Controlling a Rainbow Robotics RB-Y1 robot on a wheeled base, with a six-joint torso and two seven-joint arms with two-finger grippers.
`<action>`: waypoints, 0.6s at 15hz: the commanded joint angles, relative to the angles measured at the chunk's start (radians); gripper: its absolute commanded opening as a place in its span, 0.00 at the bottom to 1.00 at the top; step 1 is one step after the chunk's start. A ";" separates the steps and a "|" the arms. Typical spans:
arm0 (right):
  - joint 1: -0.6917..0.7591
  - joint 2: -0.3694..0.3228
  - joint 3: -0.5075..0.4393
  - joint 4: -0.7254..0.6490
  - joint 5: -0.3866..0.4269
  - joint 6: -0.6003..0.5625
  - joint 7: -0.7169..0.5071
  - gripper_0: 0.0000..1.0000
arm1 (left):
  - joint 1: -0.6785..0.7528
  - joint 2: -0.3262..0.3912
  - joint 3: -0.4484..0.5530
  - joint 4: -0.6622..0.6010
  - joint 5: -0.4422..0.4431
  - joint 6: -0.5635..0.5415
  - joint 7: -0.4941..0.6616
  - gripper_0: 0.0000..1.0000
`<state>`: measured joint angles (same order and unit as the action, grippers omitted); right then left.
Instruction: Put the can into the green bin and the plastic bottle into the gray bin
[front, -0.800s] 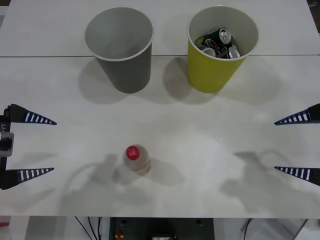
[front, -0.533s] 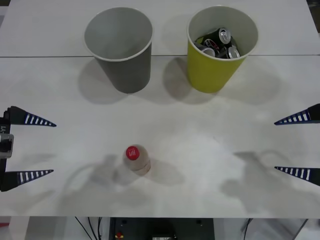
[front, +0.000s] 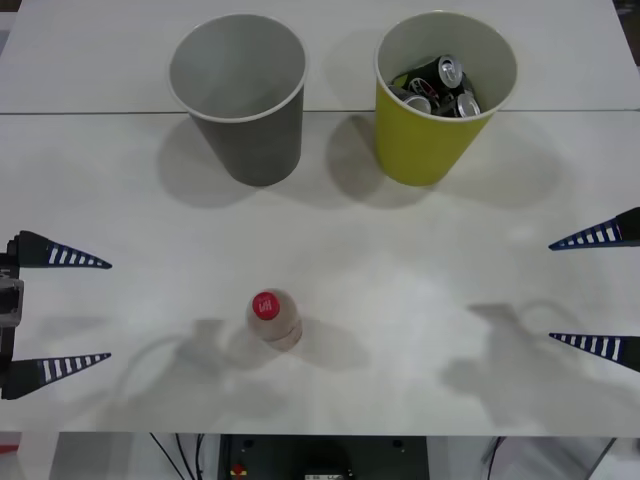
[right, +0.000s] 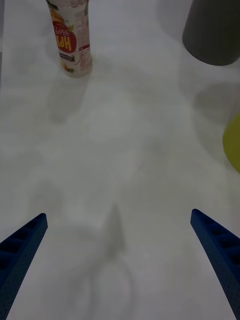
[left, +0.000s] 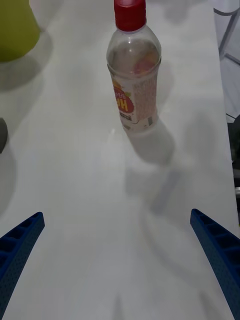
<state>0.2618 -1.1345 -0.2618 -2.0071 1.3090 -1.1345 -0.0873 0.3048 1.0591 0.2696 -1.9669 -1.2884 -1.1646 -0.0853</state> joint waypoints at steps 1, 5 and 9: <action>0.000 0.000 0.000 0.000 0.000 0.000 0.000 1.00 | 0.000 -0.076 -0.003 0.010 0.003 -0.013 -0.007 1.00; 0.000 0.000 0.000 0.000 0.000 0.000 0.000 1.00 | -0.013 -0.182 -0.040 0.056 0.034 -0.023 -0.033 1.00; 0.000 0.000 0.000 0.000 0.000 0.000 0.000 1.00 | -0.098 -0.229 -0.144 0.229 0.120 -0.029 -0.209 1.00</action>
<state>0.2618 -1.1345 -0.2618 -2.0071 1.3090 -1.1345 -0.0873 0.2272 0.8368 0.1453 -1.7739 -1.1845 -1.1901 -0.2585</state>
